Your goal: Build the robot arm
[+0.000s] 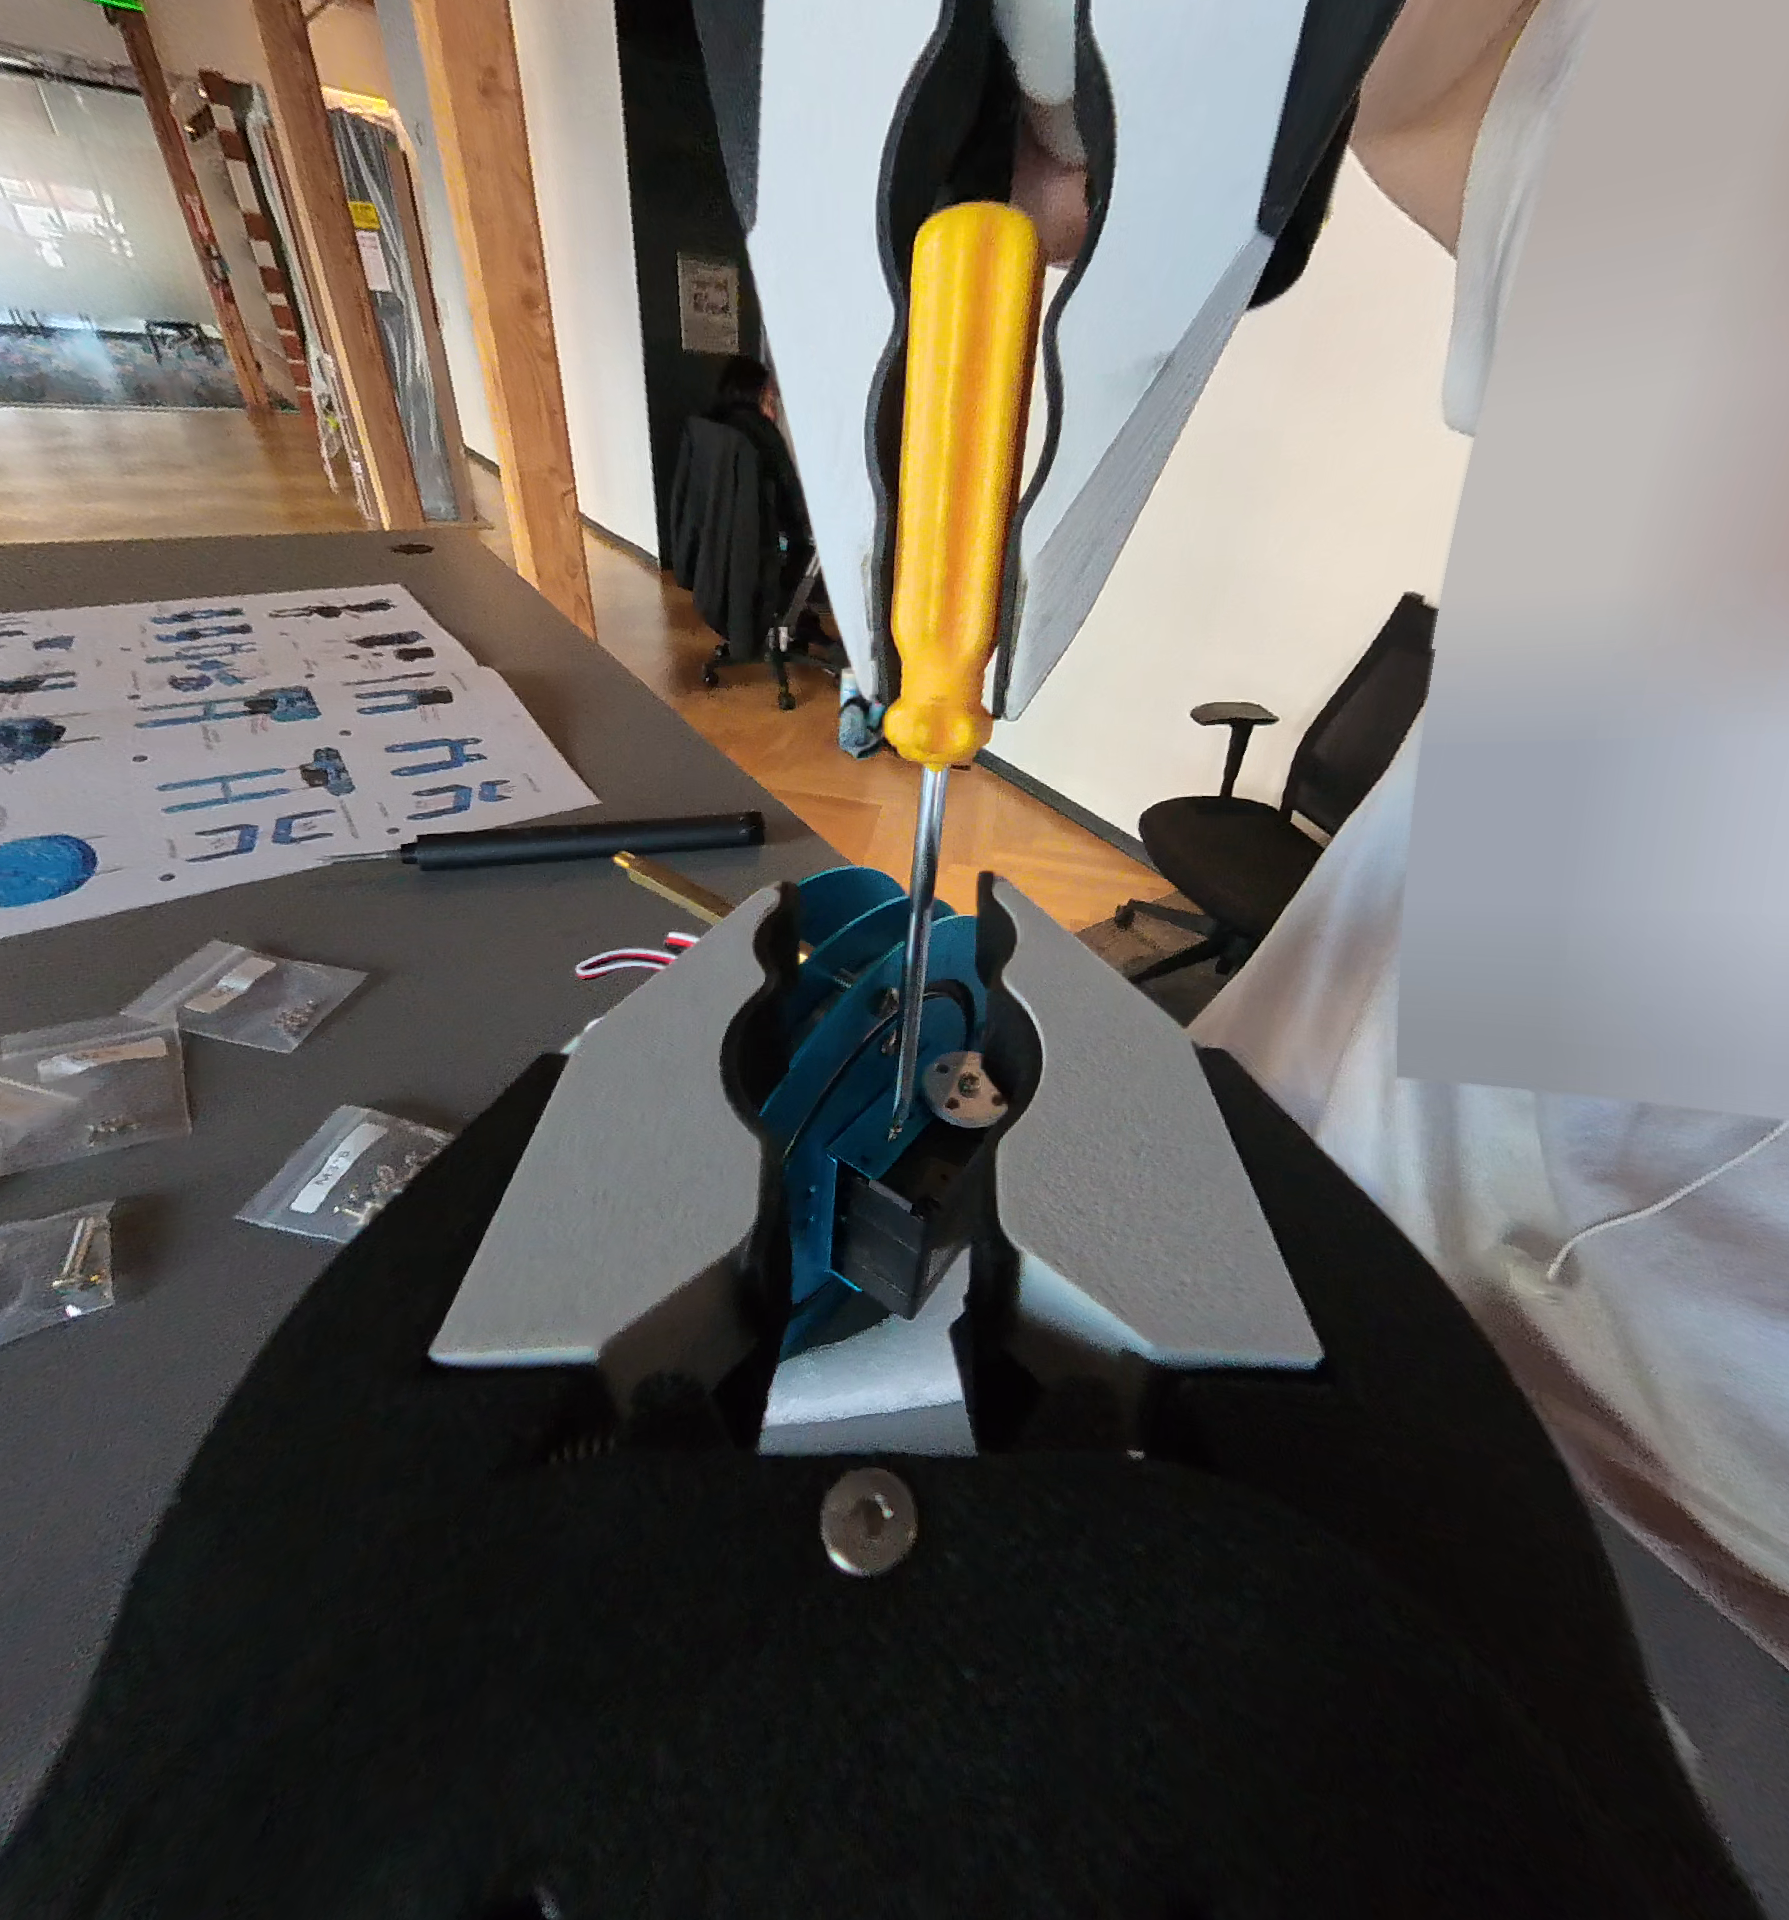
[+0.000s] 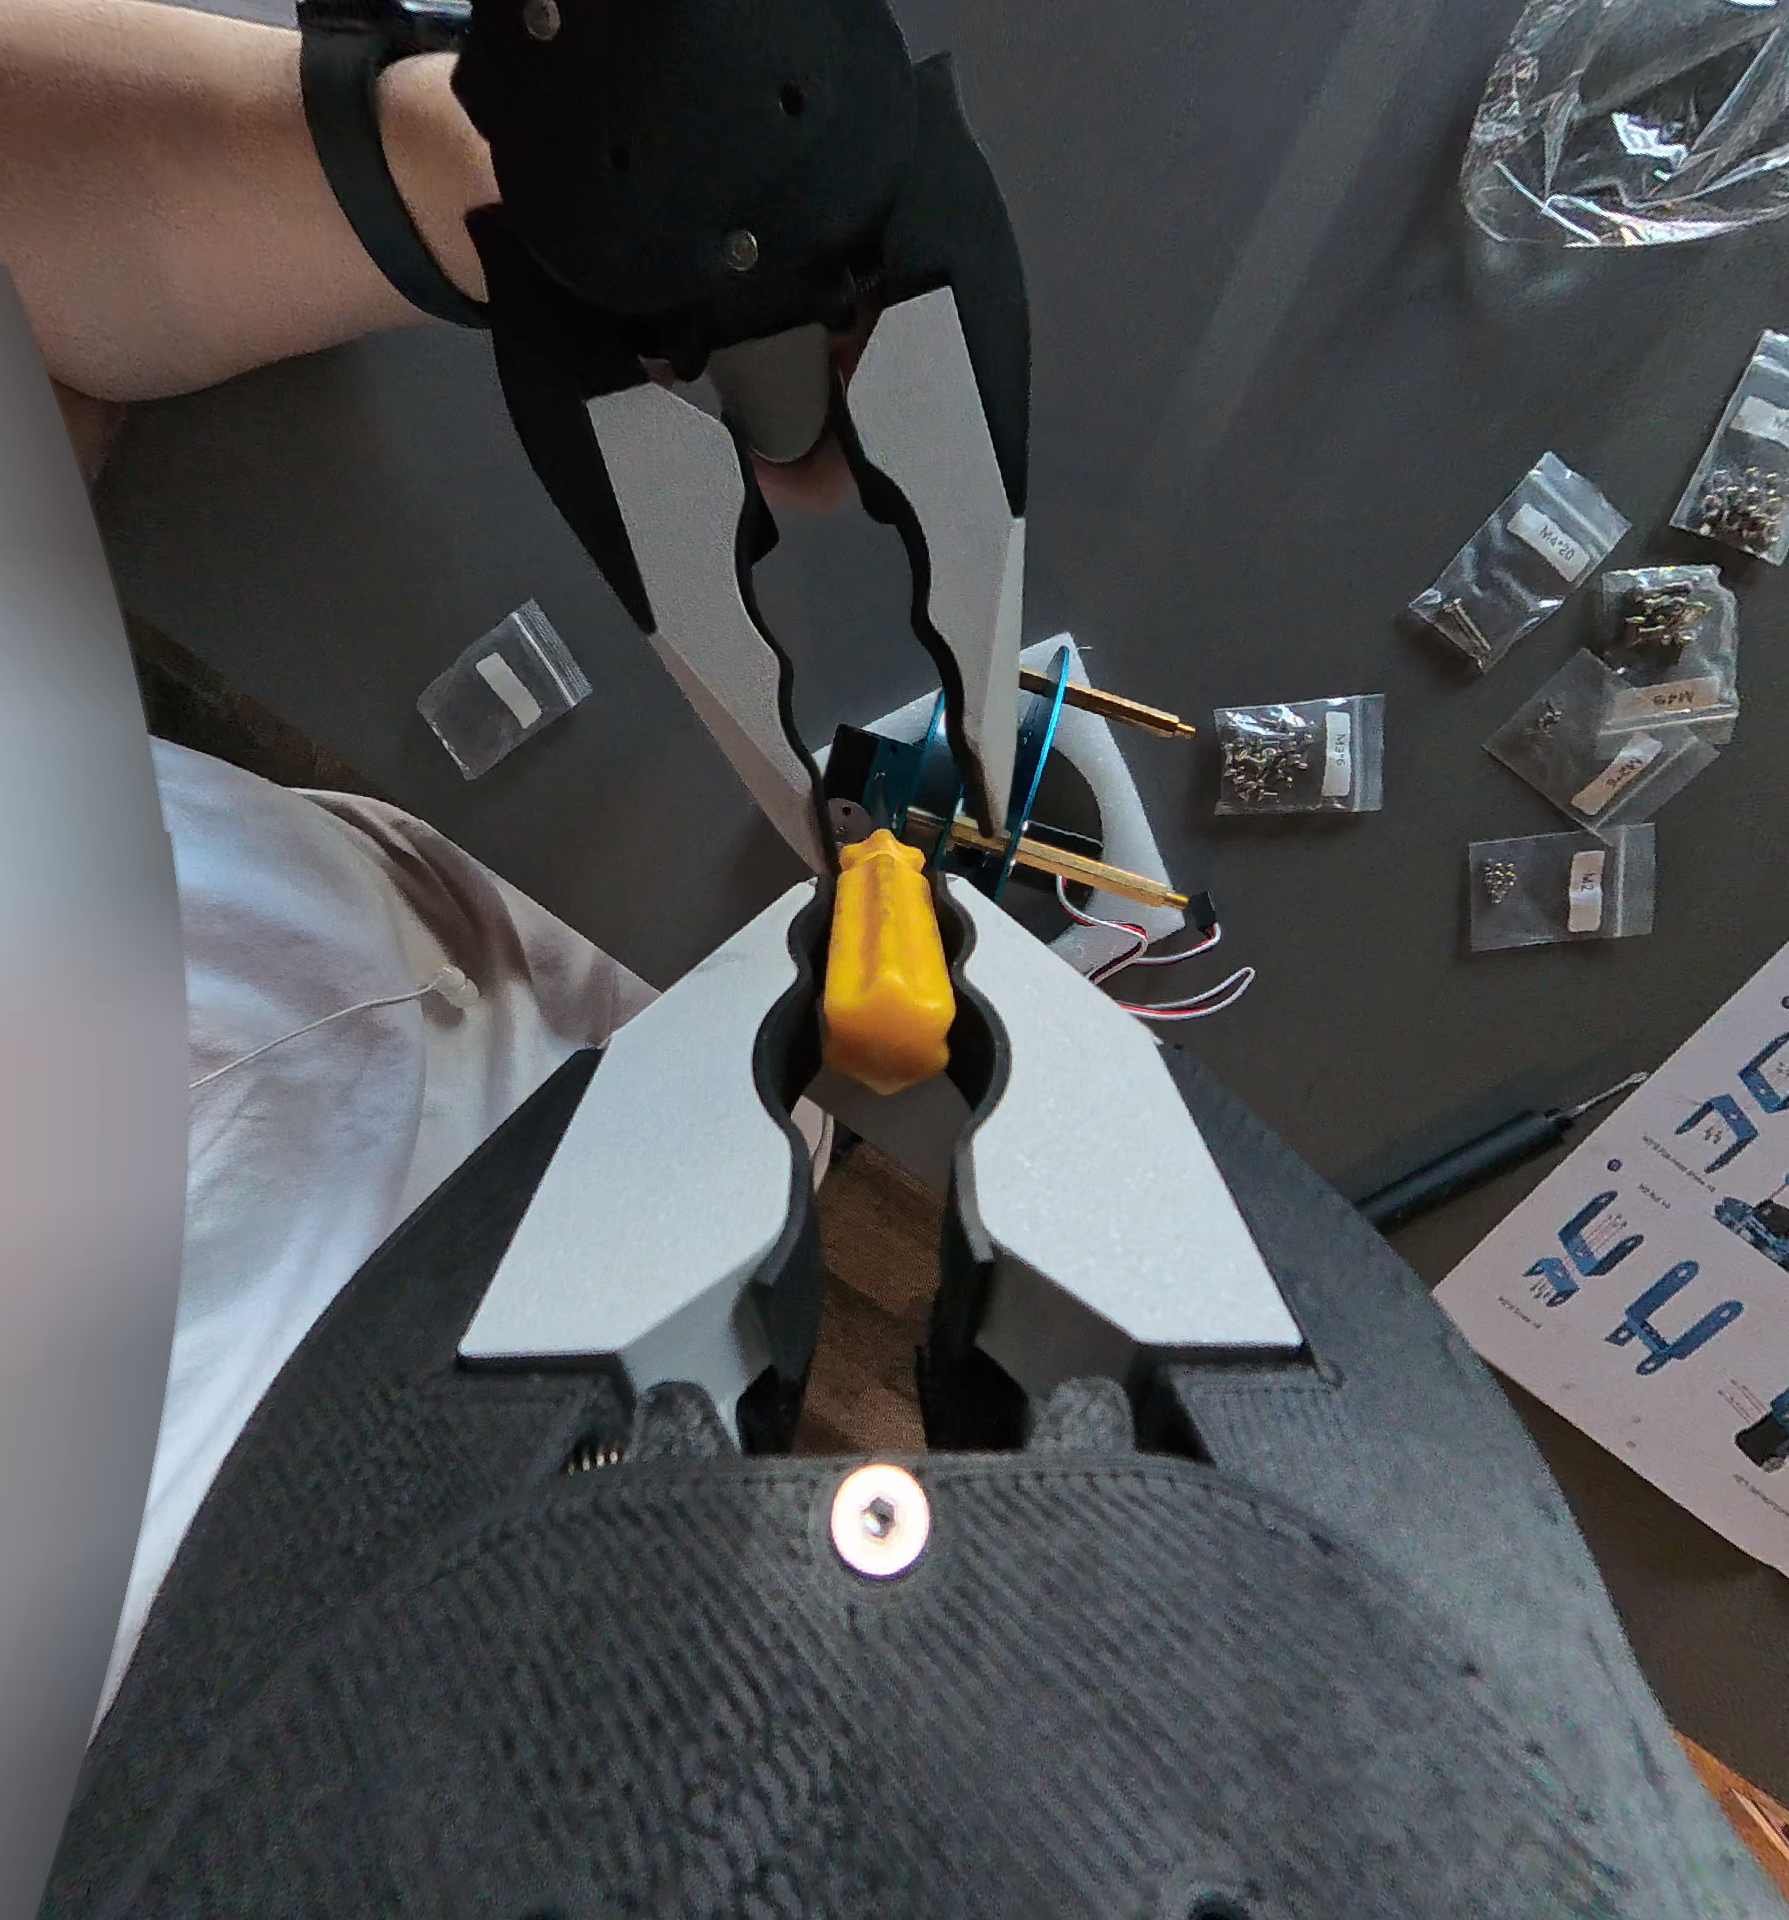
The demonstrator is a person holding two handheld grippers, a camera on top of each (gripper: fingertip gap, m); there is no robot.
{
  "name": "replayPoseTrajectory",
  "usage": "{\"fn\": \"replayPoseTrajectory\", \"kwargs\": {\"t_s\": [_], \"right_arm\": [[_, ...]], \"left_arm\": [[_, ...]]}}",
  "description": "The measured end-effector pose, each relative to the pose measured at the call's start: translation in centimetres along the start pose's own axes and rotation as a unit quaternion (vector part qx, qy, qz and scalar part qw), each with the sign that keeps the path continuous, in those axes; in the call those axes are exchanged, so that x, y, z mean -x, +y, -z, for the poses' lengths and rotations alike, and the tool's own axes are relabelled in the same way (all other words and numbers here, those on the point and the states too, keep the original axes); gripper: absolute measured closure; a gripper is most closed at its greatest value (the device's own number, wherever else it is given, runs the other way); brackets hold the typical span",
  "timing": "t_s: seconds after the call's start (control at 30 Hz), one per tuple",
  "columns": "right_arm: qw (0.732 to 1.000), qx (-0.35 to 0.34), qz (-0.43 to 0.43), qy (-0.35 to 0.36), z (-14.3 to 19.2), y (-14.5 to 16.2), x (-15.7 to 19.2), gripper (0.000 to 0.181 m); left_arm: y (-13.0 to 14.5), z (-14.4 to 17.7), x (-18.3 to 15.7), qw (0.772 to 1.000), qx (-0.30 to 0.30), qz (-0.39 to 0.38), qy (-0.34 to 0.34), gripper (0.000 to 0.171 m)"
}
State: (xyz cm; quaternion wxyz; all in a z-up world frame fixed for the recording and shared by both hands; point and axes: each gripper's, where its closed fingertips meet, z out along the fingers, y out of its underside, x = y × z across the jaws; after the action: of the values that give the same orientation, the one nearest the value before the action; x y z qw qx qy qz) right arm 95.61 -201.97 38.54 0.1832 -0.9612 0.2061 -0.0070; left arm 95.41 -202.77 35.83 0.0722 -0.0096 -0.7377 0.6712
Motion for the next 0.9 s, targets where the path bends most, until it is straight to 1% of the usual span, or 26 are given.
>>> {"fn": "replayPoseTrajectory", "kwargs": {"t_s": [0.07, 0.2, 0.5, 0.9], "right_arm": [[1.0, 0.002, 0.003, 0.0, -0.1, -0.2, 0.0, 0.163], [1.0, 0.007, 0.004, -0.003, -0.3, -0.7, -0.2, 0.163], [1.0, 0.019, 0.005, -0.008, -0.4, -1.3, -0.4, 0.163], [0.999, 0.036, 0.016, -0.004, -0.6, -1.7, -0.4, 0.163]], "left_arm": [[-0.1, 0.1, 0.0, 1.0, -0.008, -0.001, 0.003, 0.143], [0.0, 0.3, 0.2, 1.0, -0.01, 0.006, 0.003, 0.14], [-0.3, 0.9, 0.7, 1.0, -0.026, 0.014, -0.006, 0.141], [-0.5, 0.9, 0.5, 0.999, -0.036, 0.006, -0.002, 0.148]]}}
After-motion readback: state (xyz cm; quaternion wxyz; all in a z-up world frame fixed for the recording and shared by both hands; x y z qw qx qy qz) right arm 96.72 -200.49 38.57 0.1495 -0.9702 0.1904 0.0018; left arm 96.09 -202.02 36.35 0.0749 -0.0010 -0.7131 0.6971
